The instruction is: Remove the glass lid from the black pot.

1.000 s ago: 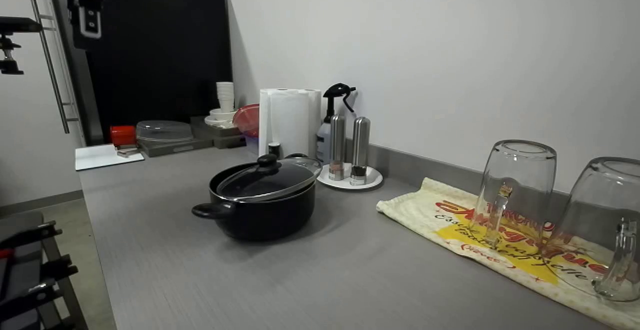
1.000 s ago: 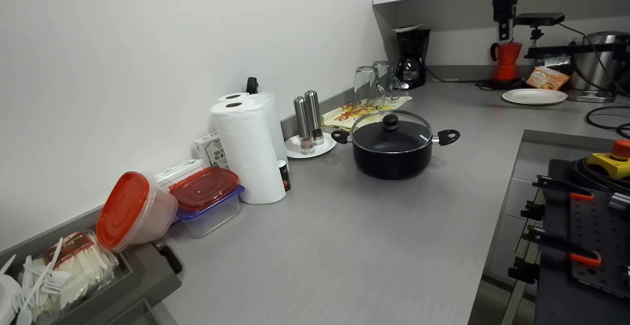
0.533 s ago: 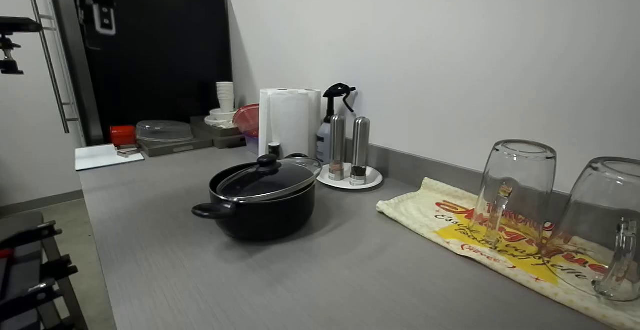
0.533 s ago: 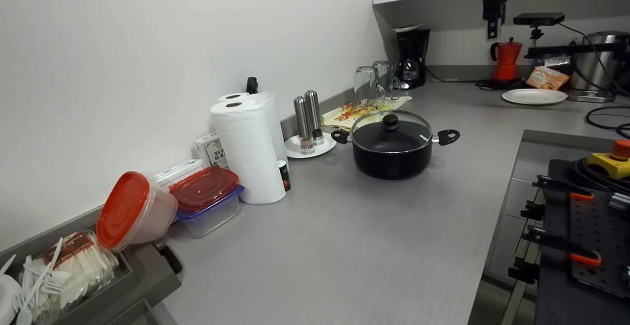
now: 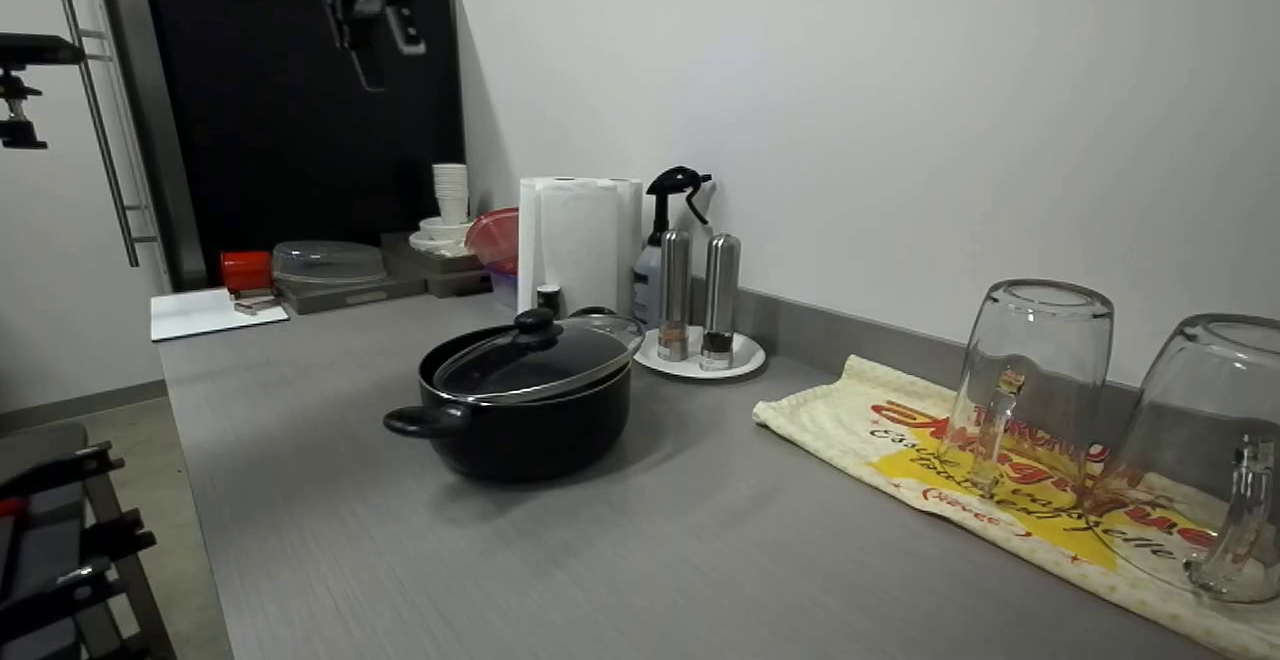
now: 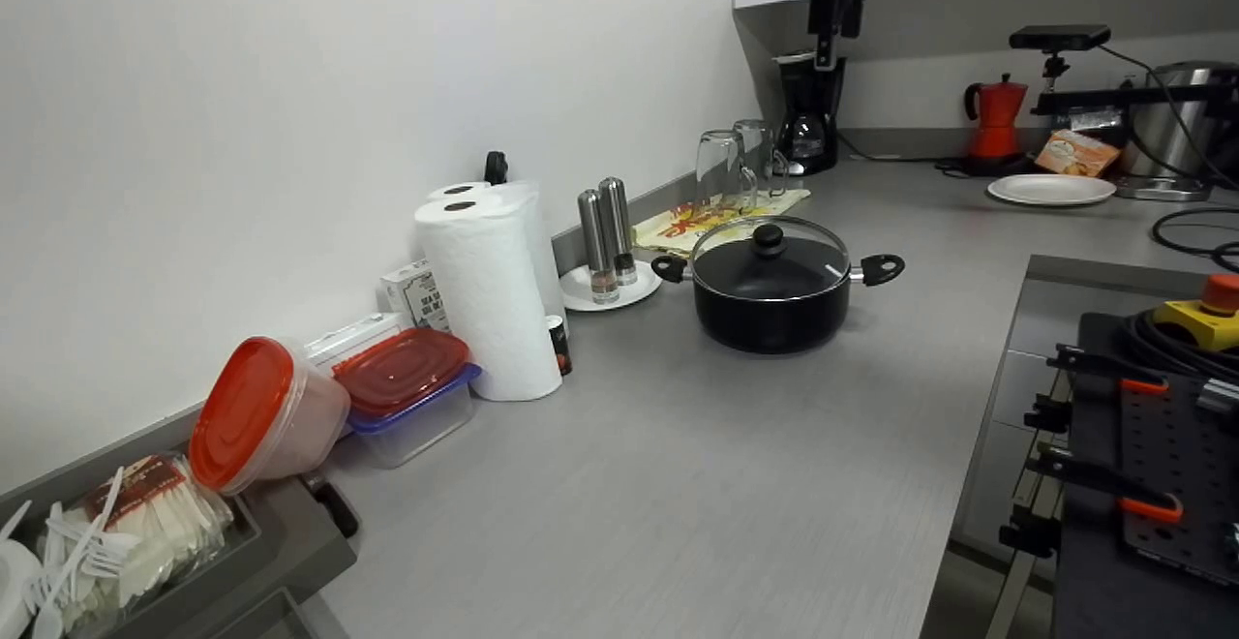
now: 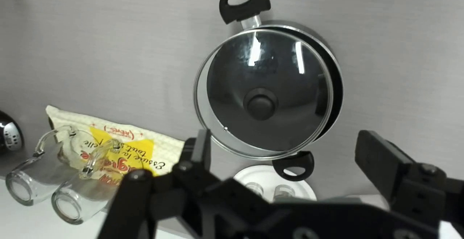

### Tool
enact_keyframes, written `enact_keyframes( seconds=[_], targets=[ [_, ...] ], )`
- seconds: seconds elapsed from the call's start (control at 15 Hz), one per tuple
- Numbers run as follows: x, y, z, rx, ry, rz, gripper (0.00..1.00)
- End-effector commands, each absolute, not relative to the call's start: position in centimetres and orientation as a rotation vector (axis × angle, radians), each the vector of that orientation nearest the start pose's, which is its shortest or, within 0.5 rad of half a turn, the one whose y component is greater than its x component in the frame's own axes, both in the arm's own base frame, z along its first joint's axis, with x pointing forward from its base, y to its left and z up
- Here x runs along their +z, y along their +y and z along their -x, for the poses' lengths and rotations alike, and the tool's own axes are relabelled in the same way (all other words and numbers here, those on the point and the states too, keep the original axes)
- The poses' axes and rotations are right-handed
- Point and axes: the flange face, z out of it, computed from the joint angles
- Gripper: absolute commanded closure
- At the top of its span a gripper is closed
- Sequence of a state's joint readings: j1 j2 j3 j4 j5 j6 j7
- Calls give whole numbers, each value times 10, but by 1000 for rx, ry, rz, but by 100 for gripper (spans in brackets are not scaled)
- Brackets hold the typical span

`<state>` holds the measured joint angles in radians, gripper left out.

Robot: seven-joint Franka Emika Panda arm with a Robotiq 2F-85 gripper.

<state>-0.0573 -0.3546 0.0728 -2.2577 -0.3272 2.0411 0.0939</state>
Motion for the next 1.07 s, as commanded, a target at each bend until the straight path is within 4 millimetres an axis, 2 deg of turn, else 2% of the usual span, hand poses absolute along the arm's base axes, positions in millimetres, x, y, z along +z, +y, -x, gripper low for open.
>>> enact_keyframes(
  seconds=[0.0,0.13,0.4,0.67,1.0],
  targets=[
    [488,-28,-526,-252,-11,3506,0],
    [462,-45,-548,-187,32,3539,0],
    [418,-68,-577,-61,84,3575,0],
    [396,-80,-596,4,109,3573,0],
    [362,-82,-607,94,107,3565,0]
  ],
)
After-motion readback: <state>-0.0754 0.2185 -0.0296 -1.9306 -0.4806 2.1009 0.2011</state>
